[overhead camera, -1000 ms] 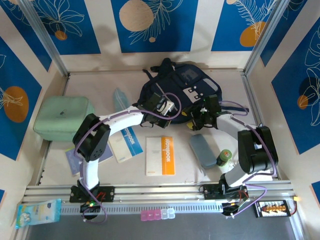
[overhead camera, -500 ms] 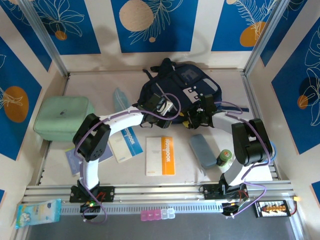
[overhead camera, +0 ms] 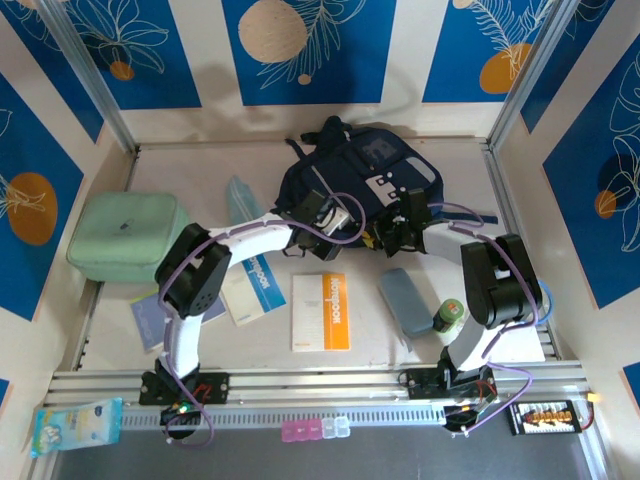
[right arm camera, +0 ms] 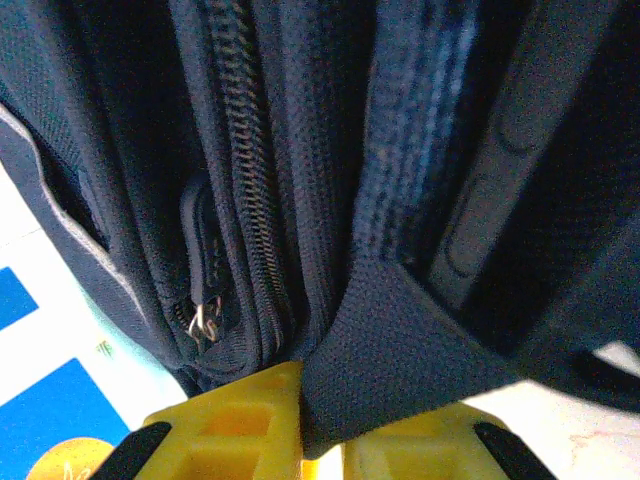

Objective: Pack the student bag

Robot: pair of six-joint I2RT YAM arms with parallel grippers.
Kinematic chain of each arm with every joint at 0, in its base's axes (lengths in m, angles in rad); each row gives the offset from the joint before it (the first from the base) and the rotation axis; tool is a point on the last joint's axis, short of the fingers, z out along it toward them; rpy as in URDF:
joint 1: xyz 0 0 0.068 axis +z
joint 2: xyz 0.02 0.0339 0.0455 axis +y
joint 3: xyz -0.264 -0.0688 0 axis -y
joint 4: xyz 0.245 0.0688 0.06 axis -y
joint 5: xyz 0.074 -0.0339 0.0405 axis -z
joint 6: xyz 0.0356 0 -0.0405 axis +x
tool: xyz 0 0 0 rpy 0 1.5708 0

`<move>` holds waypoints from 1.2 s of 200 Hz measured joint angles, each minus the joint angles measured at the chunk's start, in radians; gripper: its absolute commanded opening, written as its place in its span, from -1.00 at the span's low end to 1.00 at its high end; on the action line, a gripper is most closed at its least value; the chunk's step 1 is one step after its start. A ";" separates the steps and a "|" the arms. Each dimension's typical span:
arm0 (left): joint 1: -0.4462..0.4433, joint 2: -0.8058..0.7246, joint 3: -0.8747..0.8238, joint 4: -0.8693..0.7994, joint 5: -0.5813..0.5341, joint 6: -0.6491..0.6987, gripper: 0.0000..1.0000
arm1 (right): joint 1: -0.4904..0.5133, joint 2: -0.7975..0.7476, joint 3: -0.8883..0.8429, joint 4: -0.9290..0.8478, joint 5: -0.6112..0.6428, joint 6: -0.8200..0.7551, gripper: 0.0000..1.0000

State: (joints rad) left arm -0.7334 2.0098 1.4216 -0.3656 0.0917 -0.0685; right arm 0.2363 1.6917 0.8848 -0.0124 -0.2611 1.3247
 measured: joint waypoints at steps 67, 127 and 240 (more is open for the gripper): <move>0.000 0.041 0.057 -0.022 -0.041 0.000 -0.36 | 0.000 -0.009 0.014 -0.007 -0.001 -0.014 -0.68; 0.000 0.060 0.061 -0.024 -0.068 -0.001 -0.73 | 0.000 -0.027 0.014 -0.010 -0.001 -0.014 -0.68; 0.016 -0.057 -0.076 0.040 -0.067 0.000 -1.00 | -0.056 -0.034 0.015 -0.047 0.011 -0.061 -0.69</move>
State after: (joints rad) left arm -0.7174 1.9530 1.3460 -0.3256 0.0246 -0.0681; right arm 0.1802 1.6581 0.8997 -0.0589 -0.2504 1.2633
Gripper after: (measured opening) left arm 0.045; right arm 0.156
